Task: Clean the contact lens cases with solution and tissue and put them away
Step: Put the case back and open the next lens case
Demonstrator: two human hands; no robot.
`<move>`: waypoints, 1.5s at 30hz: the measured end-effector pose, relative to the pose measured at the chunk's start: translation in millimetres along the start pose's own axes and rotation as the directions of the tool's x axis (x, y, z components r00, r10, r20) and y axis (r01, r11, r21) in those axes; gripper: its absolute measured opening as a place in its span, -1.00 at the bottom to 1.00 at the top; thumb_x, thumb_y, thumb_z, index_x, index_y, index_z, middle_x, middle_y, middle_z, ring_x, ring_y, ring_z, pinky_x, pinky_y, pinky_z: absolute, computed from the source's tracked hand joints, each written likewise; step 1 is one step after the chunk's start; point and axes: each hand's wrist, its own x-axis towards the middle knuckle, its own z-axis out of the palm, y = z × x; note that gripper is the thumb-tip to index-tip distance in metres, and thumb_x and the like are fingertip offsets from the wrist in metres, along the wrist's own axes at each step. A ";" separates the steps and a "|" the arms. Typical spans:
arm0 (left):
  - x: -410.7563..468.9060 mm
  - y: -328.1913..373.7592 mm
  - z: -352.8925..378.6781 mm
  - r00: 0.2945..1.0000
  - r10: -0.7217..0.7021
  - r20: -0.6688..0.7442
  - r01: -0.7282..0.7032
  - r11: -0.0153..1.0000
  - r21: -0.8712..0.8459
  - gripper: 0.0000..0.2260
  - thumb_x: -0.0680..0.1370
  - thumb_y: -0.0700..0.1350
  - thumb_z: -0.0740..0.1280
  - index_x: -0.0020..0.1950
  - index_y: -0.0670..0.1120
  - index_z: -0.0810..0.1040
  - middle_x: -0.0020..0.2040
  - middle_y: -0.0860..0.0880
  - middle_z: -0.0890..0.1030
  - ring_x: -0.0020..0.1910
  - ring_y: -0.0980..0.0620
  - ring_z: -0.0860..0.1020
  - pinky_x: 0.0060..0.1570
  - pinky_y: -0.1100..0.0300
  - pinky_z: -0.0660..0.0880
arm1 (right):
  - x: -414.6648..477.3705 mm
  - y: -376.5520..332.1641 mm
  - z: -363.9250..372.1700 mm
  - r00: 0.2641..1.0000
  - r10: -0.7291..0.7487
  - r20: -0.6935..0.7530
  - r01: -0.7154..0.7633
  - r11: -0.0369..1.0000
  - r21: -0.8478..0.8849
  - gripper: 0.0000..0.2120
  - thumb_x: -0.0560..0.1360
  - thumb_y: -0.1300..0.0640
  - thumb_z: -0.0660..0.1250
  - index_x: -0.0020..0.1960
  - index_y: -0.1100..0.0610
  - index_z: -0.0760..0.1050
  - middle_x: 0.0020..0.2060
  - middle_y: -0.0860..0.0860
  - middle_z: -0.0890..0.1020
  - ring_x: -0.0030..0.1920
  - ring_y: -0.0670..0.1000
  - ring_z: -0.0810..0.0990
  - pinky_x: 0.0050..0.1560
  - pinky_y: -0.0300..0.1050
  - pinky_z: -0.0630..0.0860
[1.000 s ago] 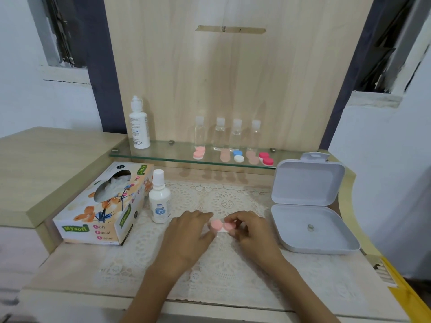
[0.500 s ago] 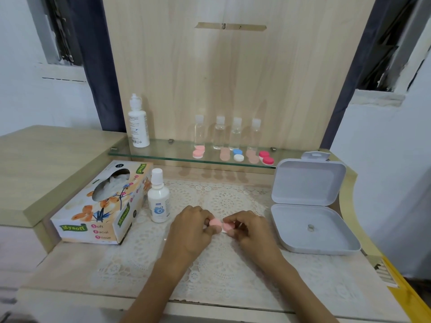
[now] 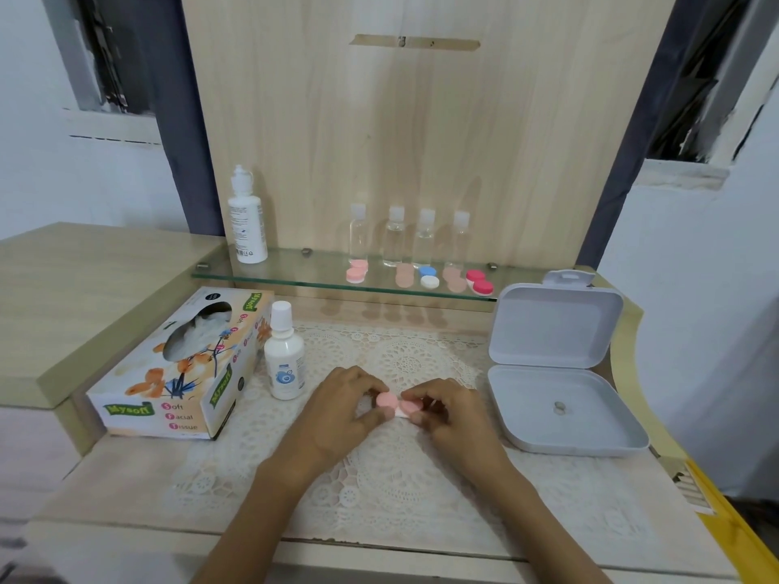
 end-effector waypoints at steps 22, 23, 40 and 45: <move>-9.2 -11.3 -1.1 0.992 -0.071 -0.105 0.077 0.995 0.056 -0.69 0.49 -0.08 0.36 0.24 -0.06 0.54 0.05 0.06 0.52 0.08 0.12 0.40 0.03 0.37 0.25 | -0.3 3.7 0.9 1.000 0.001 0.009 -0.001 1.000 0.006 -0.75 0.42 0.32 0.42 0.01 0.04 0.66 -0.15 -0.22 0.62 -0.08 -0.18 0.51 -0.05 -0.29 0.44; -9.8 -10.7 -0.2 0.992 -0.073 -0.105 0.078 0.996 0.046 -0.65 0.49 -0.06 0.35 0.26 -0.07 0.53 0.09 0.05 0.52 0.12 0.10 0.41 0.07 0.36 0.24 | -0.2 3.9 1.2 1.000 -0.001 0.009 0.001 1.000 0.005 -0.75 0.42 0.32 0.42 0.02 0.04 0.66 -0.15 -0.21 0.62 -0.08 -0.17 0.51 -0.04 -0.28 0.45; -7.8 -5.7 5.3 0.992 -0.038 -0.116 0.040 0.999 0.019 -0.56 0.36 0.28 0.15 0.06 0.12 0.62 0.02 0.21 0.49 0.09 0.15 0.43 0.12 0.04 0.41 | 1.4 4.4 5.4 0.997 0.015 -0.069 -0.025 0.988 -0.155 -0.57 0.33 -0.09 0.51 0.13 0.04 0.53 0.03 -0.12 0.48 0.08 -0.15 0.39 0.03 -0.41 0.30; -6.9 -6.9 6.8 0.992 -0.033 -0.118 0.037 0.999 0.031 -0.60 0.38 0.26 0.17 0.04 0.12 0.62 0.01 0.20 0.51 0.08 0.15 0.44 0.08 0.03 0.43 | 3.0 4.2 6.0 0.999 0.008 -0.035 -0.014 0.980 -0.198 -0.73 0.35 -0.08 0.49 -0.08 0.04 0.53 -0.18 -0.17 0.48 -0.09 -0.15 0.40 -0.11 -0.32 0.34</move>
